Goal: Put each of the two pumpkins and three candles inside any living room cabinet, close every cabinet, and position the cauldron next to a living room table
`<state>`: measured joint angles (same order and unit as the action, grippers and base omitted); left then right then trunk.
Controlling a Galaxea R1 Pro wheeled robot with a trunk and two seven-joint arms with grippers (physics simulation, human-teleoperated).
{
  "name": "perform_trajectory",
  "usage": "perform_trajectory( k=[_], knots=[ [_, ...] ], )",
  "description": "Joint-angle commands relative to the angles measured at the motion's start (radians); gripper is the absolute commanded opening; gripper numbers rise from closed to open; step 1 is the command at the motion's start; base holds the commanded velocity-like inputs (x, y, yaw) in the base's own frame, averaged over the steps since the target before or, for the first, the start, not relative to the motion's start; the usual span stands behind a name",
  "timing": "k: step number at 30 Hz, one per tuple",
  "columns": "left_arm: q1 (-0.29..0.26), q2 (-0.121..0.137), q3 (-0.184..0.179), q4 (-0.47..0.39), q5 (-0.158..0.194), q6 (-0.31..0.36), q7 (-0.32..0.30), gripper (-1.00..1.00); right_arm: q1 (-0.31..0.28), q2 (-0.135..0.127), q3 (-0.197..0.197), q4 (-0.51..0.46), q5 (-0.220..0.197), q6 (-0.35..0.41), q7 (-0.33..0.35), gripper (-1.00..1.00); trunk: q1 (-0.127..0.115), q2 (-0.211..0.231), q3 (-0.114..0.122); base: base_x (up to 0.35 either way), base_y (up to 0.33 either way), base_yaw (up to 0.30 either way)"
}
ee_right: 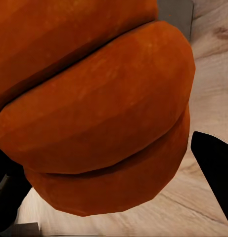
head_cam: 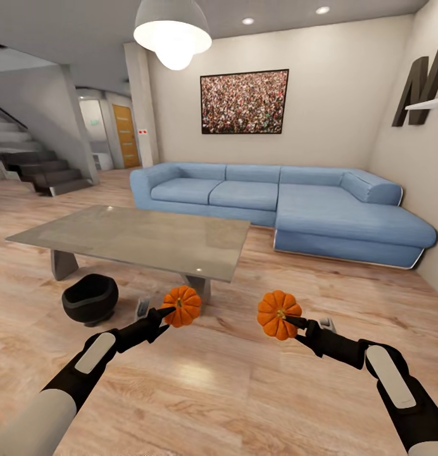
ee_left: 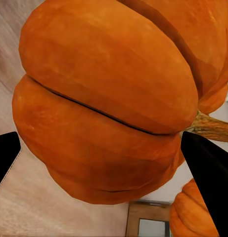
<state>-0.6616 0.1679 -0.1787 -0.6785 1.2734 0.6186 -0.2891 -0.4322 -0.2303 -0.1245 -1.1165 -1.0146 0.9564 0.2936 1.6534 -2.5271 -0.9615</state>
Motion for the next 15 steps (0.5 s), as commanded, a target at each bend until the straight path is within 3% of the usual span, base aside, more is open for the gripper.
perform_trajectory(
  k=[1,15],
  knots=[
    [-0.001,0.001,-0.003,-0.001,0.004,0.001,-0.002,-1.00,0.000,0.000,-0.002,0.000,0.003,0.005,0.005,-1.00,0.000,0.000,0.000,0.000,0.000,0.256],
    [-0.001,0.002,-0.002,-0.012,0.006,-0.001,-0.002,-1.00,0.000,0.001,0.000,0.000,0.006,0.005,0.004,-1.00,0.000,0.000,0.006,0.000,0.000,0.278]
  ],
)
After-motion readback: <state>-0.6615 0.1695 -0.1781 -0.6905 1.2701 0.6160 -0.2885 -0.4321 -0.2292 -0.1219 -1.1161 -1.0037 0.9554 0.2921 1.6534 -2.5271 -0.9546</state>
